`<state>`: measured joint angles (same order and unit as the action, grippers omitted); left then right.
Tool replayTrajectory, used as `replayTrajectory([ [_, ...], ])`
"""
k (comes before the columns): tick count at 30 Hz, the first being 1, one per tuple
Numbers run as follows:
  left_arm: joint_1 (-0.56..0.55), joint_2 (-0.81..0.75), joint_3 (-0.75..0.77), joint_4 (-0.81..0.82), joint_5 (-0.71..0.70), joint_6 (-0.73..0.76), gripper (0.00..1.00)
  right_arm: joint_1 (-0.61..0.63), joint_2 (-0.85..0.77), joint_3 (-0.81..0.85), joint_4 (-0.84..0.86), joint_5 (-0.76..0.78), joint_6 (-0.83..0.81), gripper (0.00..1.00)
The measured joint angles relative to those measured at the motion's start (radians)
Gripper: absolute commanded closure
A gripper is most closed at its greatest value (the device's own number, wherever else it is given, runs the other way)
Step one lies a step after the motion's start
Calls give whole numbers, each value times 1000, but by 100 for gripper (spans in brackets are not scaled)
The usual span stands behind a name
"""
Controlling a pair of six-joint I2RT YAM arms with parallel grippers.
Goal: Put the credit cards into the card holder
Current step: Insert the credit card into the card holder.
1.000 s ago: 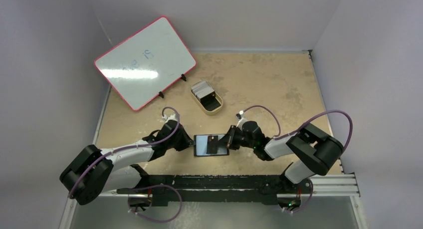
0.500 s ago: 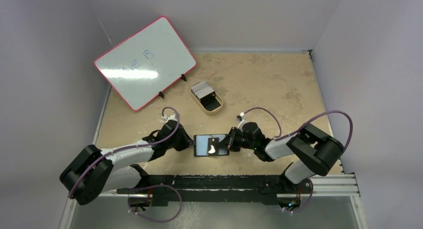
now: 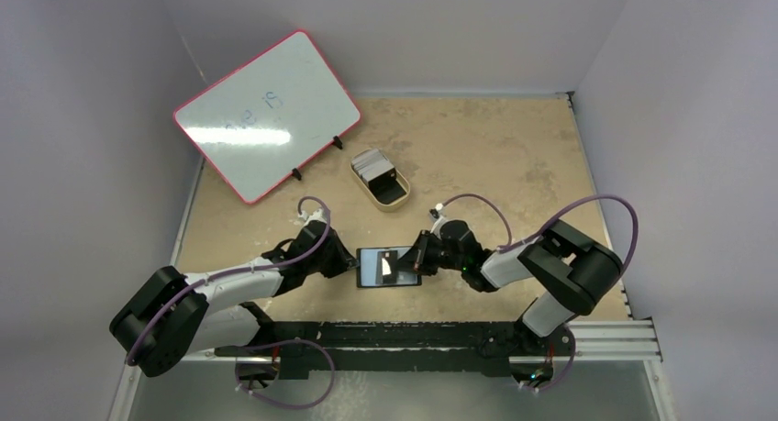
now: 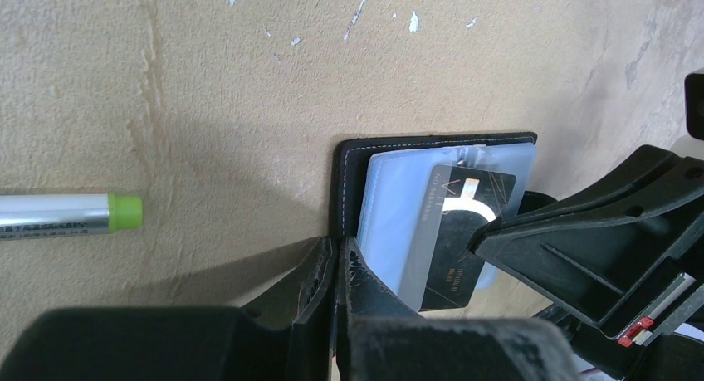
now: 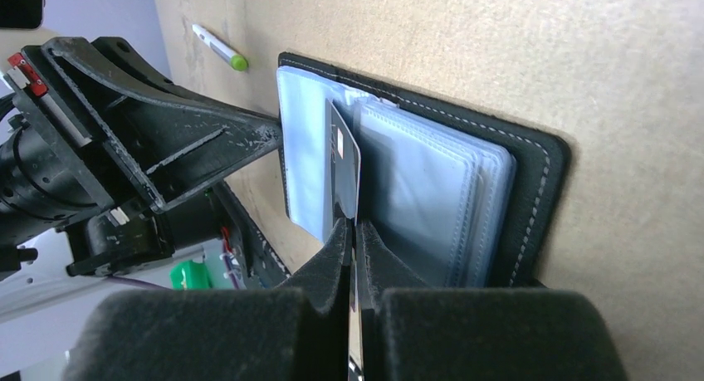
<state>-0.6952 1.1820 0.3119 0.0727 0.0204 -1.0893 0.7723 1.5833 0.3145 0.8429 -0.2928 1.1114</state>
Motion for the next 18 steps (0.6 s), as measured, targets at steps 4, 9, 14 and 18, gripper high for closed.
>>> replayTrajectory([
  [4, 0, 0, 0, 0, 1, 0, 100, 0, 35, 36, 0, -17, -15, 100],
  [9, -1, 0, 0, 1, 1, 0, 100, 0, 69, 86, -31, -40, -43, 100],
  [14, -2, 0, 0, 1, 1, 0, 100, 3, 91, 118, -57, -58, -69, 100],
  [18, -2, 0, 0, 1, 1, 0, 100, 14, 100, 143, -85, -59, -86, 100],
])
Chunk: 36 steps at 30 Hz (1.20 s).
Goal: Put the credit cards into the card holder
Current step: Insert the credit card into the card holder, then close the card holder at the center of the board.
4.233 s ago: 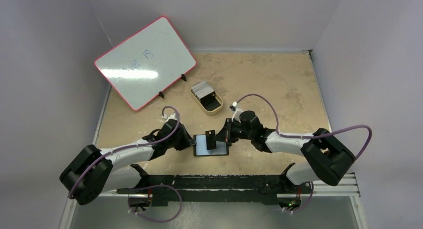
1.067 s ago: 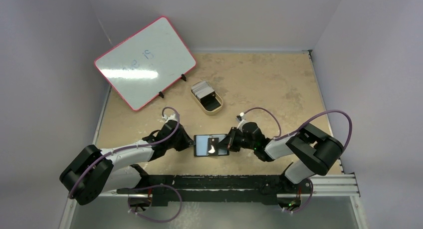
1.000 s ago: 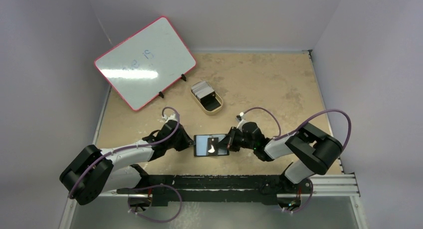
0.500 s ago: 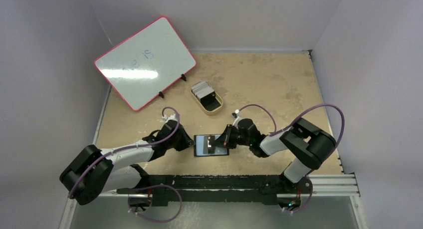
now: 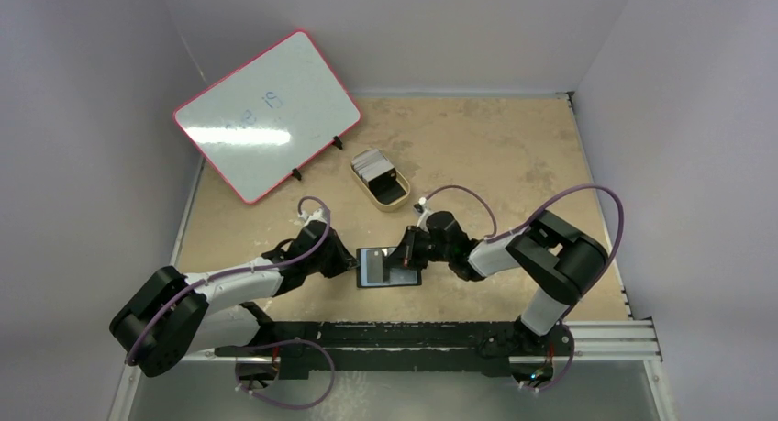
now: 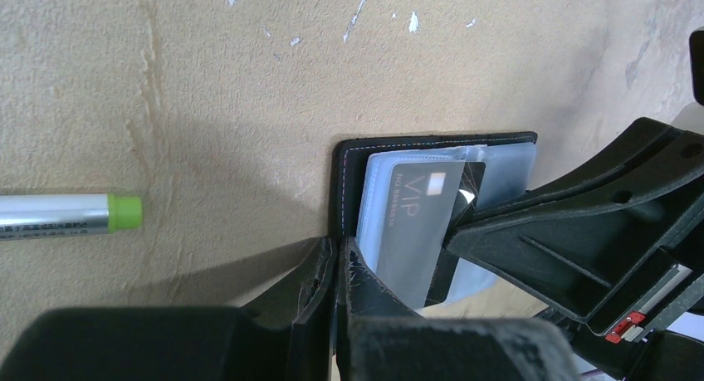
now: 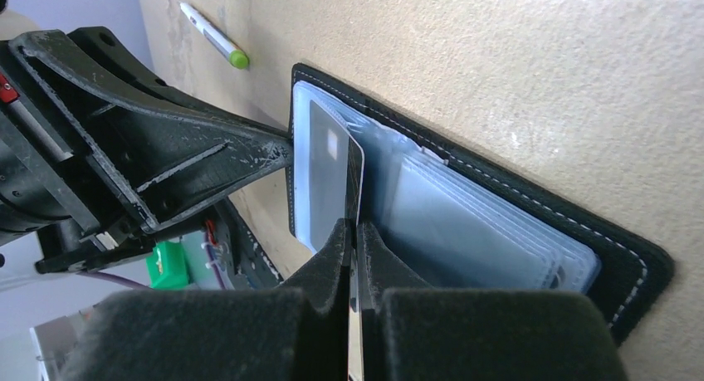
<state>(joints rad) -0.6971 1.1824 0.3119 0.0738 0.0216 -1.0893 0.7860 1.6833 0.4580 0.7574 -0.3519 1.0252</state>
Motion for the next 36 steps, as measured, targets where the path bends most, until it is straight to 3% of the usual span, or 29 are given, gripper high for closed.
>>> replayTrajectory([
  [11, -5, 0, 0, 2, -4, -3, 100, 32, 14, 54, -60, 7, -22, 70],
  [17, -11, -3, -11, 16, -4, -11, 100, 39, -118, 49, -220, 57, -47, 59],
  [26, -12, -5, -11, 16, -4, -11, 100, 39, -357, 33, -441, 205, -74, 54],
  [36, -12, -4, -13, 22, 3, -22, 100, 39, -376, -6, -523, 269, -72, 54],
])
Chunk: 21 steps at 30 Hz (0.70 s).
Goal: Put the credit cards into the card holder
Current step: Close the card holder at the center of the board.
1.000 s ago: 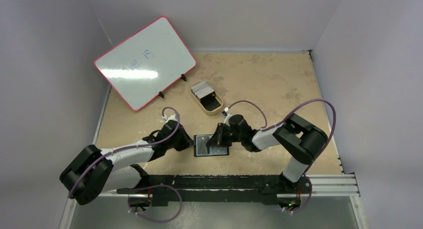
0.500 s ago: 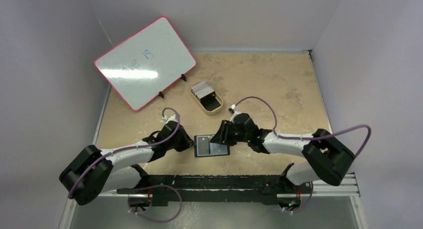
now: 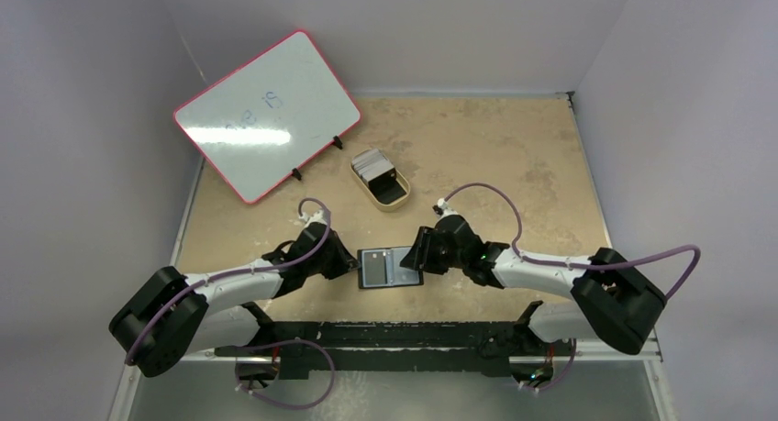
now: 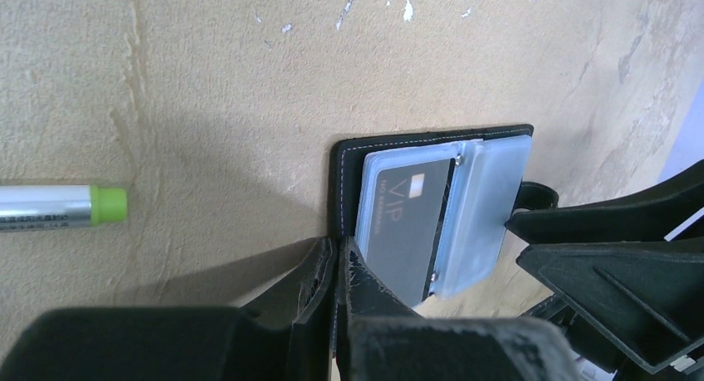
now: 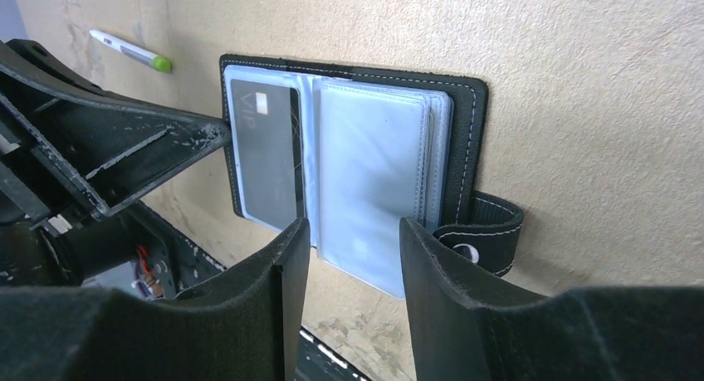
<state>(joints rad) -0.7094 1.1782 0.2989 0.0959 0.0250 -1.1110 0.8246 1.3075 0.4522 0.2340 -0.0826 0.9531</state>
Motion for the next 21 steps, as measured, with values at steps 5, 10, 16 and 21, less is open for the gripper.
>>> replayTrajectory([
  [5, 0, 0, 0, 14, 39, -23, 90, 0, -8, 31, -72, 46, -23, 55],
  [10, -2, 0, -4, 103, 117, -65, 83, 0, -50, 98, -205, 121, -66, 57],
  [16, -6, 0, -6, 203, 179, -103, 81, 0, -106, 156, -336, 190, -100, 58],
  [21, -8, 14, -6, 278, 216, -122, 80, 0, -136, 158, -420, 231, -111, 56],
])
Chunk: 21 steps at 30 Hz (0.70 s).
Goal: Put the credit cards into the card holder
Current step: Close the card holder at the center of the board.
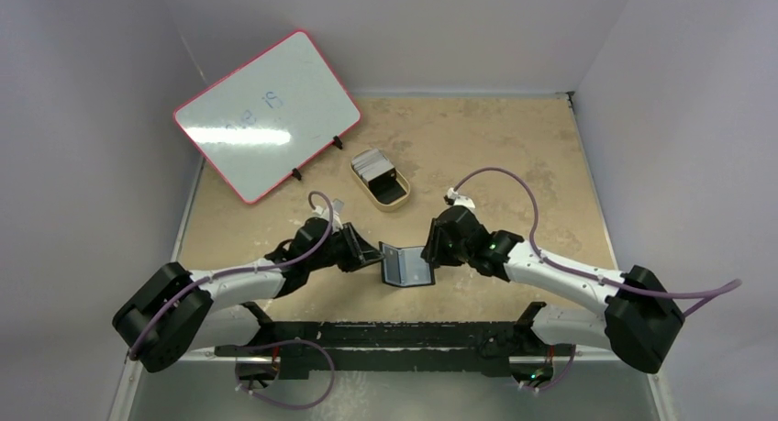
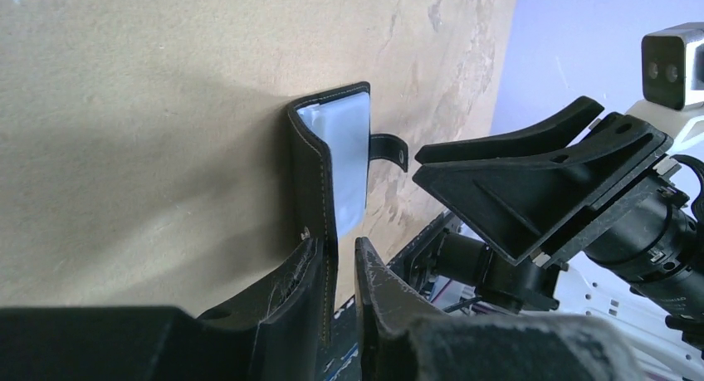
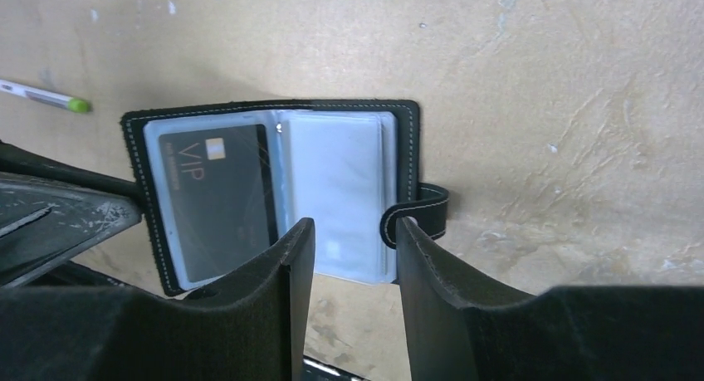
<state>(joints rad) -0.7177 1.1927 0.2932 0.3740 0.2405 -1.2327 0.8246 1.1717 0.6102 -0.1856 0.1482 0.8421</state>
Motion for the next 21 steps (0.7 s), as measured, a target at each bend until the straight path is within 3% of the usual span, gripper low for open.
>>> replayTrajectory([
  [11, -60, 195, 115, 83, 43, -4, 82, 0, 30, 19, -72, 27, -18, 55],
  [21, -104, 344, 243, 117, 63, 5, 79, 0, 52, 26, -114, 64, -24, 63],
])
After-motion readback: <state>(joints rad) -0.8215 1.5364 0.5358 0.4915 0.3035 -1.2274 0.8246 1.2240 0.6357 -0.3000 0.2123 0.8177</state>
